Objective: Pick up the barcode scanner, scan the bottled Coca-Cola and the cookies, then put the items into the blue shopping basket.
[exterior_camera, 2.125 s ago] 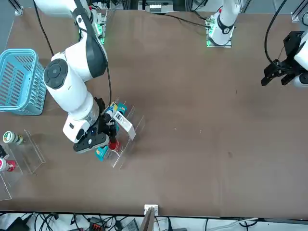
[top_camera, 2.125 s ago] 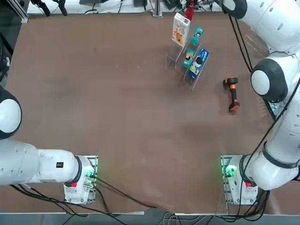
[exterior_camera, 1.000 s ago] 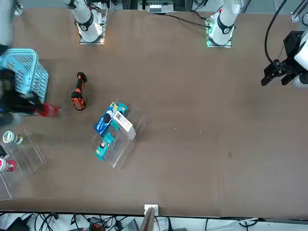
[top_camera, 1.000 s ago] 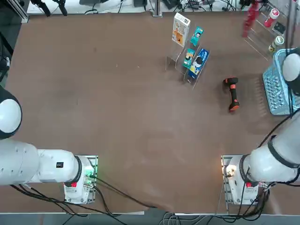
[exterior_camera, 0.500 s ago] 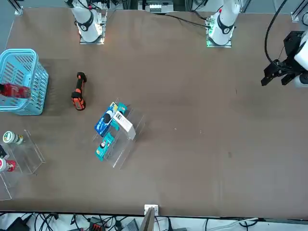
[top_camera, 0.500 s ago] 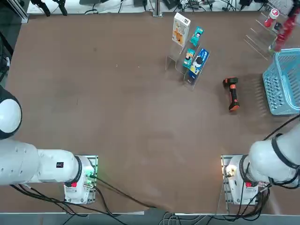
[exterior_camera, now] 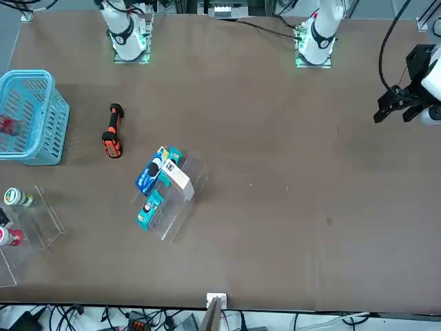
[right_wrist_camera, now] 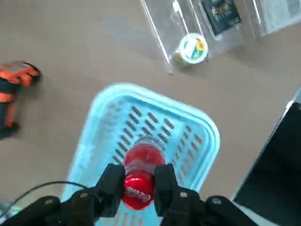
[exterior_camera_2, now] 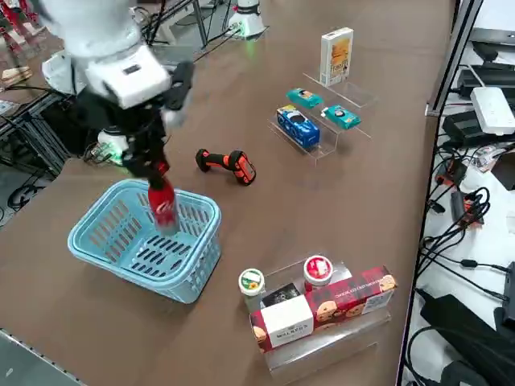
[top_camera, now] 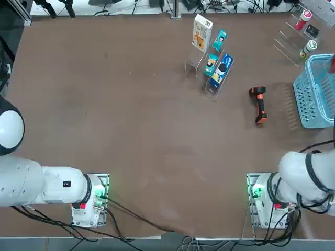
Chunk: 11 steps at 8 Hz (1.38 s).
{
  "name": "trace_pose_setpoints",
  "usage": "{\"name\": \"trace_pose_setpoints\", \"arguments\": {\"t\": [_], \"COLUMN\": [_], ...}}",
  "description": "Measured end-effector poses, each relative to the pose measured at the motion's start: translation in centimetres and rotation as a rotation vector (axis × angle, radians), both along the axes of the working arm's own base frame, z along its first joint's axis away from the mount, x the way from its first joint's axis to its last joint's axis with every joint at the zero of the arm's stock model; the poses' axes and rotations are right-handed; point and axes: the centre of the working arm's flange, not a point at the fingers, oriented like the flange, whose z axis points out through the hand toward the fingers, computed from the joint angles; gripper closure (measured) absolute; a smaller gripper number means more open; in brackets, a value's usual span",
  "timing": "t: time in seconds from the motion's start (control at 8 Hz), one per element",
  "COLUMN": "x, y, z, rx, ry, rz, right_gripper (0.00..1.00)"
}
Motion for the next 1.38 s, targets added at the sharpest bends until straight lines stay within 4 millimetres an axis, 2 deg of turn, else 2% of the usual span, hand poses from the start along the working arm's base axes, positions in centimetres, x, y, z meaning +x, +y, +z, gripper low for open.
{"name": "trace_pose_setpoints", "arguments": {"t": [0.12,0.38,0.62,1.0,1.25,1.38], "x": [-2.3,-5.5,-7.6,-8.4,-8.3,-8.3], "y": [-1.3,-3.0,-3.9,-4.7,-4.8,-4.7], "z": [-2.9,-8.9,-13.0,-16.3,-16.3,-16.3], "rx": [0.014,0.055,0.064,0.091,0.090,0.094], "ry": [-0.014,-0.051,-0.079,-0.096,-0.105,-0.102], "rz": [0.005,0.007,0.020,0.017,0.018,0.019], "right_gripper": [0.62,0.62,0.62,0.62,0.61,0.45]}}
